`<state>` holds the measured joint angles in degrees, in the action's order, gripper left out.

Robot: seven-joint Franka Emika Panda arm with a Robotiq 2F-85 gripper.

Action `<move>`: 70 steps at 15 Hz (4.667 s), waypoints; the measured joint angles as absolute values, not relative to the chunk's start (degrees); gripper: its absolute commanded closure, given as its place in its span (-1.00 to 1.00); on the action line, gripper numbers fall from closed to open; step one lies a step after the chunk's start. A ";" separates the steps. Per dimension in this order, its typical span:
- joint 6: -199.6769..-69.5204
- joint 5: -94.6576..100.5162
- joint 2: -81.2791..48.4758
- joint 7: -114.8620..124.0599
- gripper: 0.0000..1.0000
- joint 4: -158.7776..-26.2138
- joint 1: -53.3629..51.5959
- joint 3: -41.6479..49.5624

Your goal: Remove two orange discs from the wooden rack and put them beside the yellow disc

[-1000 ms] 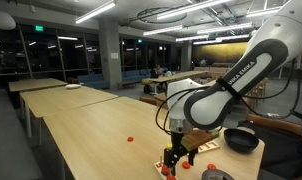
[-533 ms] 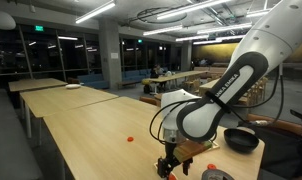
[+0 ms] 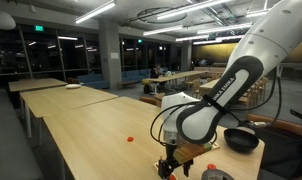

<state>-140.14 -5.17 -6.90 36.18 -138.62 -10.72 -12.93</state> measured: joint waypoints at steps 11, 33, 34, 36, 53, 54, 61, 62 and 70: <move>-146.36 -5.17 -5.96 39.49 -1.00 -143.14 -12.36 -12.81; -151.20 3.81 -4.01 43.90 0.64 -146.81 -13.25 -12.59; -151.22 3.90 -3.90 43.91 0.60 -146.86 -13.27 -12.59; -151.26 4.19 -3.71 43.94 0.60 -147.00 -13.29 -12.59; -151.03 10.40 1.97 46.93 0.59 -145.79 -9.57 -10.60; -150.91 12.02 1.58 48.02 0.59 -145.21 -8.65 -9.97; -149.26 22.09 -8.29 55.53 0.60 -137.26 -6.49 -5.65; -148.97 22.16 -10.26 55.91 0.60 -135.90 -6.85 -5.06; -145.43 20.21 -18.37 56.23 -0.36 -126.92 -9.56 -1.53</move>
<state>-145.43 20.21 -18.37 56.23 -126.92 -9.56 -1.53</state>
